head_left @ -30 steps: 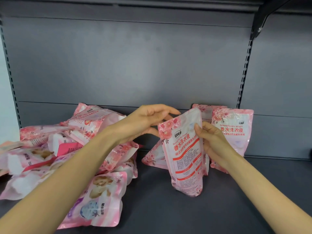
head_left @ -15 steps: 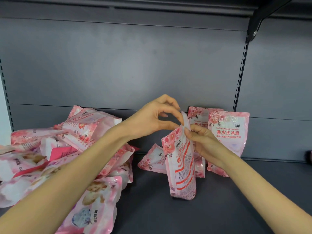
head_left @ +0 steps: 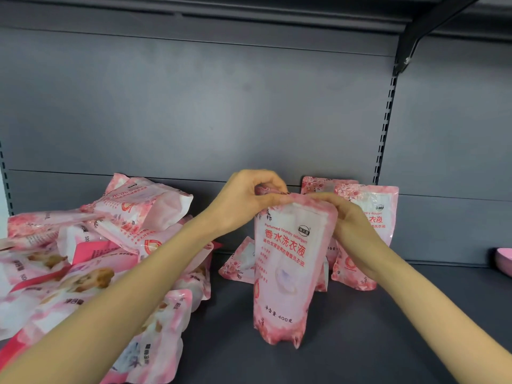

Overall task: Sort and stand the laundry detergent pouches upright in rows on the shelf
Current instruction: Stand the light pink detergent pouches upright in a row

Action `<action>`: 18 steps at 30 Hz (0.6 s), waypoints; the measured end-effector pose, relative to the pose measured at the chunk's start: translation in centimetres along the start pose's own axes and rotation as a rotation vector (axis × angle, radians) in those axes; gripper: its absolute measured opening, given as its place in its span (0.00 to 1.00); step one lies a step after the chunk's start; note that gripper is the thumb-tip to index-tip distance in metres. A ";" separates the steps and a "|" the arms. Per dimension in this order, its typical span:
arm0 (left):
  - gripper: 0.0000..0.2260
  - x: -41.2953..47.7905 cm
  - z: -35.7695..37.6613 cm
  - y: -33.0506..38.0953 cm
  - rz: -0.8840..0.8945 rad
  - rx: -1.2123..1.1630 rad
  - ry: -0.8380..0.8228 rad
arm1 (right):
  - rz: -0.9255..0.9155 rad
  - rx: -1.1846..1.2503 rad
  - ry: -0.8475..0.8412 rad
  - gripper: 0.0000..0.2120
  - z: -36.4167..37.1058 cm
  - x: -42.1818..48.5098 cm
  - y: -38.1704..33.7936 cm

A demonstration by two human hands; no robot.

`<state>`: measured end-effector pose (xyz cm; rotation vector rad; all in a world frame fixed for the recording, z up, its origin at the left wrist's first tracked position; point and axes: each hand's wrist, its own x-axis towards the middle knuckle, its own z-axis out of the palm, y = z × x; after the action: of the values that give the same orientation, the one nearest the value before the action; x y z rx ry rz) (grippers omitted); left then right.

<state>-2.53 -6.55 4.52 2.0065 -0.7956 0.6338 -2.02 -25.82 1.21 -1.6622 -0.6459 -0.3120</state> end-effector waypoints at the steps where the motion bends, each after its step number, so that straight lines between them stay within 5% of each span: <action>1: 0.06 -0.1 0.0 0.0 0.000 0.009 0.015 | 0.001 0.025 0.013 0.08 -0.1 -0.1 -0.4; 7: 0.04 -0.3 0.4 -0.2 -0.044 0.030 0.107 | 0.017 0.056 0.061 0.30 -0.5 -0.6 -2.4; 14: 0.03 0.0 0.6 -0.5 -0.066 0.036 0.135 | -0.151 -0.193 0.062 0.06 -1.2 -1.5 -1.0; 18: 0.02 -0.1 -0.1 -1.0 -0.091 -0.076 0.096 | -0.152 -0.125 0.137 0.03 -1.5 -1.2 -0.4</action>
<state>-1.85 -6.02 3.93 1.9167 -0.6582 0.6324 -3.01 -27.54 1.16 -1.6969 -0.6618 -0.5812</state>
